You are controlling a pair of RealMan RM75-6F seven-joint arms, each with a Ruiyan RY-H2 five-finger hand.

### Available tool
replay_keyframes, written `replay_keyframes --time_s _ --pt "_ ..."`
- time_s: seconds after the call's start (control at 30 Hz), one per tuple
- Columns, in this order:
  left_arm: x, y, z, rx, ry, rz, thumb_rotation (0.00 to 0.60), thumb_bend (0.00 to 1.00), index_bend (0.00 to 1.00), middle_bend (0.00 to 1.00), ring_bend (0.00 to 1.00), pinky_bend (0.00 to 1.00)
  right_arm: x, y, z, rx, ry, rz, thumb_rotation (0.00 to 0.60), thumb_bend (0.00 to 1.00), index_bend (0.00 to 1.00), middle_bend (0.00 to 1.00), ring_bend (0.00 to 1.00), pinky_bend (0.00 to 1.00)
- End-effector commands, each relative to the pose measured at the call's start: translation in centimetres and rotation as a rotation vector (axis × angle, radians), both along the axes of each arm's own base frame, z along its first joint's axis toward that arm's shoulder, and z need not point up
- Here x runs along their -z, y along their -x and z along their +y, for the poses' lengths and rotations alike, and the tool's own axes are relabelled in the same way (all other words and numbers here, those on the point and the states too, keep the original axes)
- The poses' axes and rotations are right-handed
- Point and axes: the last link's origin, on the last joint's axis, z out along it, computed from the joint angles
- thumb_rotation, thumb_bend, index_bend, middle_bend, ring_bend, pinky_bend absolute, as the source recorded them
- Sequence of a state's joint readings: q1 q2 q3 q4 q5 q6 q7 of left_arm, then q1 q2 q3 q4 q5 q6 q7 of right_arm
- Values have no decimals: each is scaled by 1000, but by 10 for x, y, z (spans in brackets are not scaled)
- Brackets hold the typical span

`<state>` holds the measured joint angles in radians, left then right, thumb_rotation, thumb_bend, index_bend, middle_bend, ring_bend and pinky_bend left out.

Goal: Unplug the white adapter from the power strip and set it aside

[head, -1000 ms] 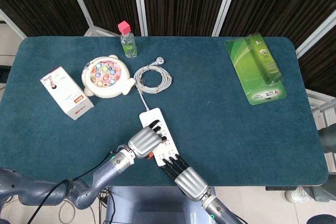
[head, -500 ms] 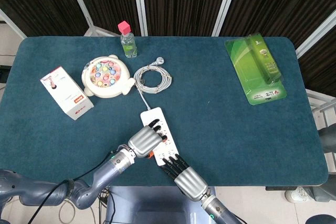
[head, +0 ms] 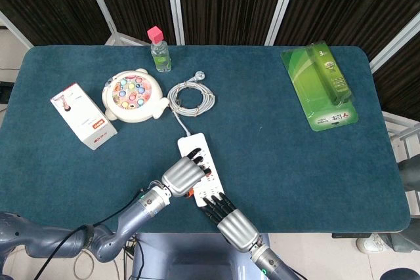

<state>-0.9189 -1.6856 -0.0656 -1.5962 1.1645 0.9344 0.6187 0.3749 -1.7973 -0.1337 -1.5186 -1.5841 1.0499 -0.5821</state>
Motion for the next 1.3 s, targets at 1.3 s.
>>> replay_keyframes --time_s 1.3 --pt "-12 -2 -2 9 3 -26 600 477 676 705 256 126 5 -3 6 -13 -10 1 600 872 0 25 8 36"
